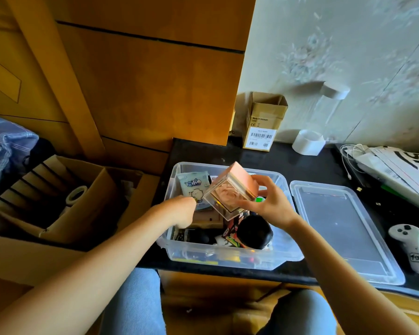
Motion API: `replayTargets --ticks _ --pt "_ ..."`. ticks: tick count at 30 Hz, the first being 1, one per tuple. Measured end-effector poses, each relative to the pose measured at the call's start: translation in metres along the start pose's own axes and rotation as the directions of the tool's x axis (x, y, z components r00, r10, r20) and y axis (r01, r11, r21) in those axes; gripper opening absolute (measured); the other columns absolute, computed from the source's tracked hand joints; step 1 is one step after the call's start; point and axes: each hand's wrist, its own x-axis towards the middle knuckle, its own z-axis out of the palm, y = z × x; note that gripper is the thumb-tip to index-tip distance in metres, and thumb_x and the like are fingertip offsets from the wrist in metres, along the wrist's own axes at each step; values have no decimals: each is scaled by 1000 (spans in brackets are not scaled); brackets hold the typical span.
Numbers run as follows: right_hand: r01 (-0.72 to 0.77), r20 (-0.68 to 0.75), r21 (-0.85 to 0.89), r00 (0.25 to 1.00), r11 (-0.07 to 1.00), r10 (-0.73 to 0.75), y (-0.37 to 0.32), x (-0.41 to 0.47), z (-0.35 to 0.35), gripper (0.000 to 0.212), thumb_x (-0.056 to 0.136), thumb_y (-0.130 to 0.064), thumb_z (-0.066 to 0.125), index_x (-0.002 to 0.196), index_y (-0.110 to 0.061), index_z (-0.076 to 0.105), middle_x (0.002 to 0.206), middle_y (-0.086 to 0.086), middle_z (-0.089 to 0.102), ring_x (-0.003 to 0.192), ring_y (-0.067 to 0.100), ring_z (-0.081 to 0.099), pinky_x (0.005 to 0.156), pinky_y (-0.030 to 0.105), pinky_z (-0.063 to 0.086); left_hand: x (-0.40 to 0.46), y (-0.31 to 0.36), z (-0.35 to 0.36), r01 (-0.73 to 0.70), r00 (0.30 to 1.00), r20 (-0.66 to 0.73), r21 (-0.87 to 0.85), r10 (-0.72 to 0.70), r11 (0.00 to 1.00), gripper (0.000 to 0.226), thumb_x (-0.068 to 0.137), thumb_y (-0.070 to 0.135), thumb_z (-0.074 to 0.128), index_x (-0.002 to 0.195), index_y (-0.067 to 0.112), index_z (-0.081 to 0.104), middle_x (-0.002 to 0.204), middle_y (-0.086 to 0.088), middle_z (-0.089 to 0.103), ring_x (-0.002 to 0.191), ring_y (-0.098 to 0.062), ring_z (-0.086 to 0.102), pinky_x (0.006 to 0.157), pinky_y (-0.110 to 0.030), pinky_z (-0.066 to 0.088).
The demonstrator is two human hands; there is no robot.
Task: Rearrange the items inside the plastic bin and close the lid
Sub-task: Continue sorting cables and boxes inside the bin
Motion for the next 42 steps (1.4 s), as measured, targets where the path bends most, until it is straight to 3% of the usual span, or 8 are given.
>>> replayTargets --ticks 6,14,17,21,25,29,35,42 --pt "1 -62 27 998 1000 1 17 -2 -5 70 68 -33 81 125 -27 42 118 -6 49 101 13 57 77 30 55 16 14 21 30 971 229 139 -62 990 21 97 20 49 94 3 58 66 -7 49 50 -16 45 45 -23 38" --pt "59 -100 96 994 994 -50 31 -7 2 66 69 -31 81 122 -31 41 122 -1 50 108 14 55 85 31 53 21 8 44 36 970 237 75 -53 997 26 97 12 40 73 10 50 67 0 36 56 -11 31 61 -23 35" --pt "67 -104 104 993 992 -56 31 -7 3 66 69 -32 80 122 -32 41 122 -1 50 107 14 55 85 32 53 22 2 41 59 992 113 -29 -55 998 25 95 14 41 117 10 51 72 4 35 58 -8 32 66 -27 35" --pt "69 -130 118 990 991 -53 30 -7 1 68 69 -33 80 125 -28 42 124 0 50 106 14 56 83 31 54 20 0 29 38 994 108 -99 -27 994 62 99 10 35 149 6 -1 126 -14 46 62 -5 30 58 -22 29" --pt "90 -126 137 989 987 -72 29 -9 2 70 70 -31 80 129 -25 41 126 0 49 110 16 55 83 34 55 17 5 22 9 999 32 -125 -5 992 57 99 7 34 150 6 7 158 -9 0 129 -22 37 103 -32 33" --pt "90 -160 171 985 981 -63 29 -9 1 67 70 -32 80 126 -26 44 124 -2 50 109 14 56 83 32 55 24 7 28 -31 992 -126 -261 -2 965 51 97 5 37 146 8 23 157 -7 11 138 -23 27 110 -34 27" --pt "81 -179 179 983 981 -48 29 -11 3 66 70 -37 79 125 -28 44 123 -6 50 108 12 55 83 30 54 38 13 43 -124 970 -242 -338 41 933 50 94 9 49 140 15 32 148 -6 29 129 -22 39 104 -34 36" --pt "75 -184 193 982 978 -39 29 -11 3 60 72 -37 78 121 -33 43 118 -10 52 105 10 56 79 26 54 44 14 28 -171 967 -175 80 183 982 56 87 15 59 137 32 41 133 -2 53 110 -24 57 80 -31 50"
